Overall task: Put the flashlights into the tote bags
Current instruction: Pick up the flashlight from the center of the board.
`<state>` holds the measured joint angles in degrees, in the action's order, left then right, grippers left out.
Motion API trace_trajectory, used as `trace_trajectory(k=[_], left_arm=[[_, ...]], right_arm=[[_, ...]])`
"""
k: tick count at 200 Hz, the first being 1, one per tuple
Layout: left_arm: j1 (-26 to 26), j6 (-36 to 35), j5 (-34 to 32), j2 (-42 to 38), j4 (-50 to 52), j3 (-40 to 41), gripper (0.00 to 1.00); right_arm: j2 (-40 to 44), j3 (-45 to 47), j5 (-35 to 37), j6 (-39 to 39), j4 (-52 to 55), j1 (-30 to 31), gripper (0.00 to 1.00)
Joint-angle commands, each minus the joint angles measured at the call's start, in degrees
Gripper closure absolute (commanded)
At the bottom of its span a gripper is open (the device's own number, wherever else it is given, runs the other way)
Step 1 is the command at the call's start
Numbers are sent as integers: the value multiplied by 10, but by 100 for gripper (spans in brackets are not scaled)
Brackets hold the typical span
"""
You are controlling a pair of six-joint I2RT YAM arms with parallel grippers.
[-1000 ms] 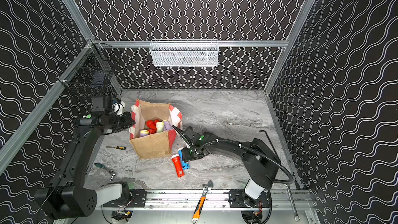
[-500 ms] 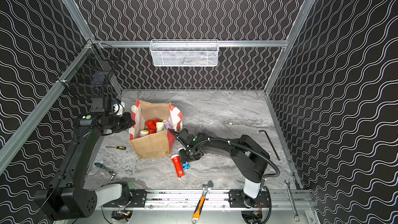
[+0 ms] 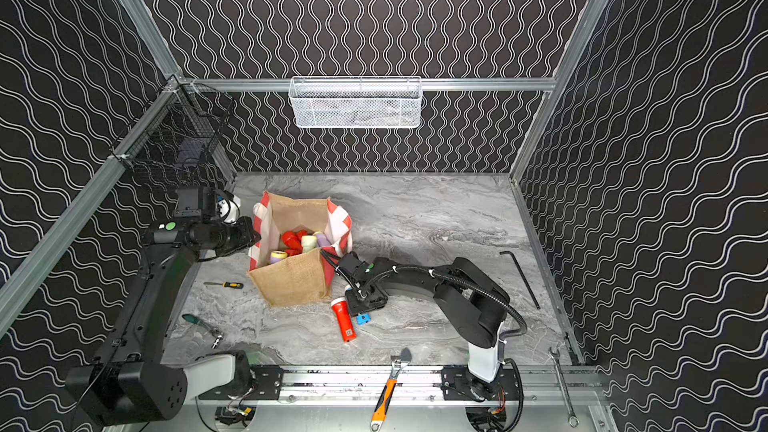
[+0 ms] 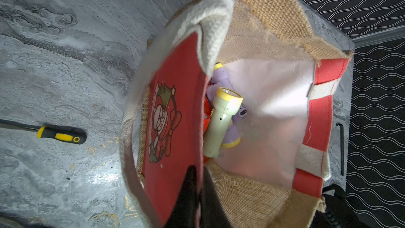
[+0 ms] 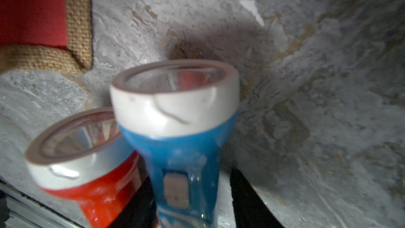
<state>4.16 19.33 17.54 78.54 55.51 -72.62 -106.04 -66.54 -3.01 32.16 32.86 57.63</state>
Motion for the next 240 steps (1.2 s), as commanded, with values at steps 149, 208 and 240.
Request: trace_trajectory(k=[149, 208, 240], left_arm=[[1, -3, 4, 1, -22, 1, 91], [1, -2, 3, -1, -22, 4, 91], [1, -2, 2, -1, -24, 5, 91]], right_arm=[[-42, 7, 98, -15, 50, -1, 57], [4, 2, 112, -19, 70, -8, 66], [48, -2, 123, -30, 84, -17, 69]])
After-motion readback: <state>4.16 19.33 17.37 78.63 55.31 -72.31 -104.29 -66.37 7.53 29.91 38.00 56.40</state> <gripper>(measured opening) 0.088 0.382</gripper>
